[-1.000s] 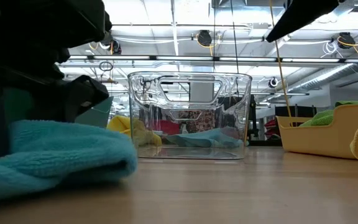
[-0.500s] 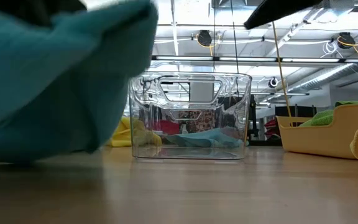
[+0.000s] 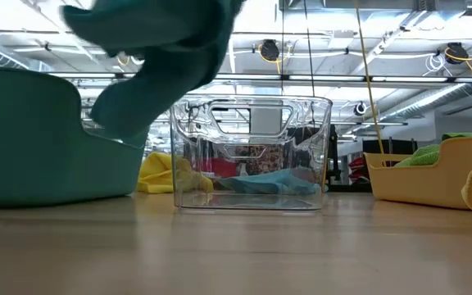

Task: Sort microfiber towel by color & place in baskets
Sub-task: Put the bottom blue microfiber towel into the transparent bin

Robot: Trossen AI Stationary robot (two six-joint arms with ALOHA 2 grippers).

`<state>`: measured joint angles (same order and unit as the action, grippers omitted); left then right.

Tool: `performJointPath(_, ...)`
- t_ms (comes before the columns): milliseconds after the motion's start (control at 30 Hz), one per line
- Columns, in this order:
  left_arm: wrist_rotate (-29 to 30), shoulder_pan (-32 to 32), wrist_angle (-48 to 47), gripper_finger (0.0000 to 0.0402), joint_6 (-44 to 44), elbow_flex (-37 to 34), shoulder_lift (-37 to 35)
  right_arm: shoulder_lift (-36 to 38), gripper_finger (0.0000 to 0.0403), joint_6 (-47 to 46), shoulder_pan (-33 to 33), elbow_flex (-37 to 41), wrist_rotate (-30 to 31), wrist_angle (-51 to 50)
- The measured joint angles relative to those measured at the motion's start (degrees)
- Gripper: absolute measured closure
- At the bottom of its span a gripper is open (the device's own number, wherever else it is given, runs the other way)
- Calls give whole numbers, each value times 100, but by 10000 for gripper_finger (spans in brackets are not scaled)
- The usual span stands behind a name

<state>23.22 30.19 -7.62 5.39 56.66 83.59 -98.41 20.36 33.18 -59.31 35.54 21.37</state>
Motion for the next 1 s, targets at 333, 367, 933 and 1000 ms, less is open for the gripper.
performJointPath(333,5,-621,-24,380,-288,0,0,-852,78,2125,-8,-55,979,1971)
performJointPath(367,5,-652,0,379,-308,0,0,-875,79,2245,-9,-95,1108,1963)
performJointPath(933,-629,-425,915,379,-1388,0,0,-962,90,1261,-526,-387,913,1533)
performJointPath(1000,-642,-401,1067,379,-1483,0,0,-962,90,941,-594,-387,910,1355)
